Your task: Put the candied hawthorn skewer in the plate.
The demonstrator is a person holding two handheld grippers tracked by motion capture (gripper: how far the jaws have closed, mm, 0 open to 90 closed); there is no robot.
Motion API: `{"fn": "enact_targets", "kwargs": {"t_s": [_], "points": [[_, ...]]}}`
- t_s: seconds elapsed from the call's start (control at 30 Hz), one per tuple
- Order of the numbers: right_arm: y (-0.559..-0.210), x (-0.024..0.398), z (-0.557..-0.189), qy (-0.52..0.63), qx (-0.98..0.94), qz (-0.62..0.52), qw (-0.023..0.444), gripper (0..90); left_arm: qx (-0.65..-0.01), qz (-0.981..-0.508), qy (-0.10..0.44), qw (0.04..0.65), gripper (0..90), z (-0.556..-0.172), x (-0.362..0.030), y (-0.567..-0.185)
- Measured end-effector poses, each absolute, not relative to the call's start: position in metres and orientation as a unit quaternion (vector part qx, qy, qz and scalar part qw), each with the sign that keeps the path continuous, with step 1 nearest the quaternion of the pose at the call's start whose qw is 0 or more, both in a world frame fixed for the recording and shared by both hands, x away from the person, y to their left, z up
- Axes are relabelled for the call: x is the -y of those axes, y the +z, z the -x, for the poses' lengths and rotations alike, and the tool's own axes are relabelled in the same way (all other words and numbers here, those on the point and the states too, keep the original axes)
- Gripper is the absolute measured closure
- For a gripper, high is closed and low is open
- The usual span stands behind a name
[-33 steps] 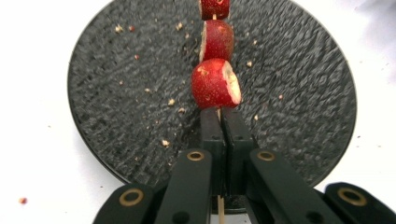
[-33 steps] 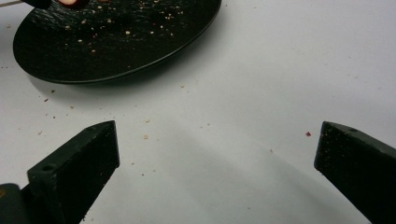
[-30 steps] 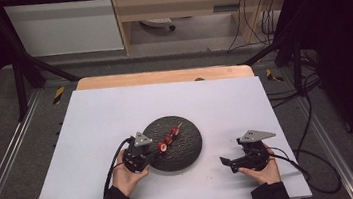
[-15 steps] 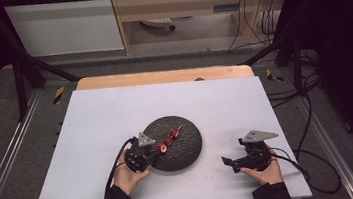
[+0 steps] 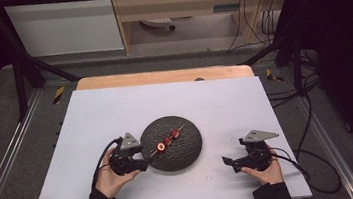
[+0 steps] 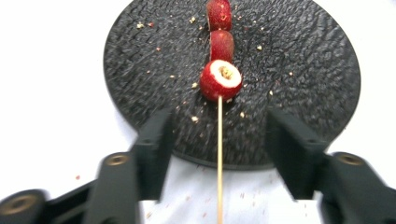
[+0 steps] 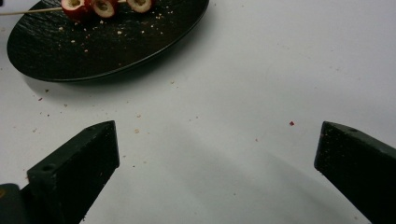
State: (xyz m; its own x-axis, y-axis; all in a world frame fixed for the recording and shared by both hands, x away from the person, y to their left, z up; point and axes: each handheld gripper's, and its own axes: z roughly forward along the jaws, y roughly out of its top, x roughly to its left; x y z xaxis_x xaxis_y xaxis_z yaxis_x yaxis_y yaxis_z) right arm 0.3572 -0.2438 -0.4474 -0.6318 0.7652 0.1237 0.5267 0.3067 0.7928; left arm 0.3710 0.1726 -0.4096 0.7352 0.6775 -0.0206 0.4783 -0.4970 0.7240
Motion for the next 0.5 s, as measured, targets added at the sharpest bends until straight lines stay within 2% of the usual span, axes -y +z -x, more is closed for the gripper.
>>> {"fn": "enact_targets", "kwargs": {"t_s": [0.23,0.5], "points": [[-0.448,0.244,-0.358,0.421,-0.797,-0.41,0.137,0.6,-0.334,-0.854,0.142,0.374,19.8,-0.366,-0.205,-0.41],[-0.449,0.243,-0.358,0.414,-0.798,-0.417,0.134,0.6,-0.357,-0.839,0.148,0.383,13.4,-0.359,-0.242,-0.418]]}}
